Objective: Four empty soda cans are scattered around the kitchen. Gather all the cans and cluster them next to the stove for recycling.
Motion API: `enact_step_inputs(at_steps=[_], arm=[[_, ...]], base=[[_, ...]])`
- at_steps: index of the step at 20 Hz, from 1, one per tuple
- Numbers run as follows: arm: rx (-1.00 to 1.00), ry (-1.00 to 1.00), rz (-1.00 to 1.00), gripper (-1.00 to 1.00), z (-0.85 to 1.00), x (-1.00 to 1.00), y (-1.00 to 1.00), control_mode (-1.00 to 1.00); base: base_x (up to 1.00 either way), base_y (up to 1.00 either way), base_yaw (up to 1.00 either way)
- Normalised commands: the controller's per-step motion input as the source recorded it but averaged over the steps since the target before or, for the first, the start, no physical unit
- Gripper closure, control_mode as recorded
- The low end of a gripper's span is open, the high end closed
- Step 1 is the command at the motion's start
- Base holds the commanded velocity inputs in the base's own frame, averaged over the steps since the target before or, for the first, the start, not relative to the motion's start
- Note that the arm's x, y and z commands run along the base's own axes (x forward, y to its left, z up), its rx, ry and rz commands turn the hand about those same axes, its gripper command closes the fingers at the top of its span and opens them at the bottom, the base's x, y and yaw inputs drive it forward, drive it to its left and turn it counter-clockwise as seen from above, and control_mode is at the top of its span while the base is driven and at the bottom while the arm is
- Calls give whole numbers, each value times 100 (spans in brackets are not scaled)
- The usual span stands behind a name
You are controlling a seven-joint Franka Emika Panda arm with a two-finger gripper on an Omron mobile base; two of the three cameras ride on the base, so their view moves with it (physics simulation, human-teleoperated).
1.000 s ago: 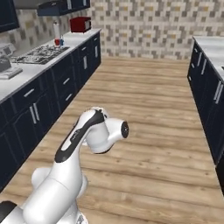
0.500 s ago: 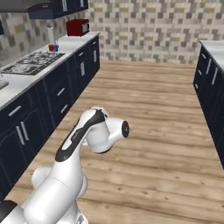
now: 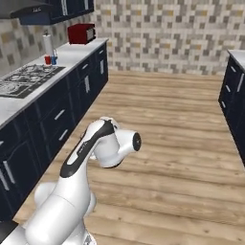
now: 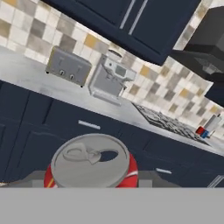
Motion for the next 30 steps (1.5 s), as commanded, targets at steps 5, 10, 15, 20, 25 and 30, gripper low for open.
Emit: enact_step_inputs(at_steps=[5, 10, 15, 20, 25, 30], arm=[[0, 0, 0, 100, 0, 0, 0, 100], [0, 0, 0, 100, 0, 0, 0, 100], [0, 0, 0, 100, 0, 0, 0, 100], [0, 0, 0, 100, 0, 0, 0, 100], [0, 0, 0, 100, 0, 0, 0, 100], [0, 0, 0, 100, 0, 0, 0, 100]], base=[[100, 41, 0], [100, 34, 0], [100, 31, 0], [100, 20, 4], [100, 17, 16], [82, 12, 26]])
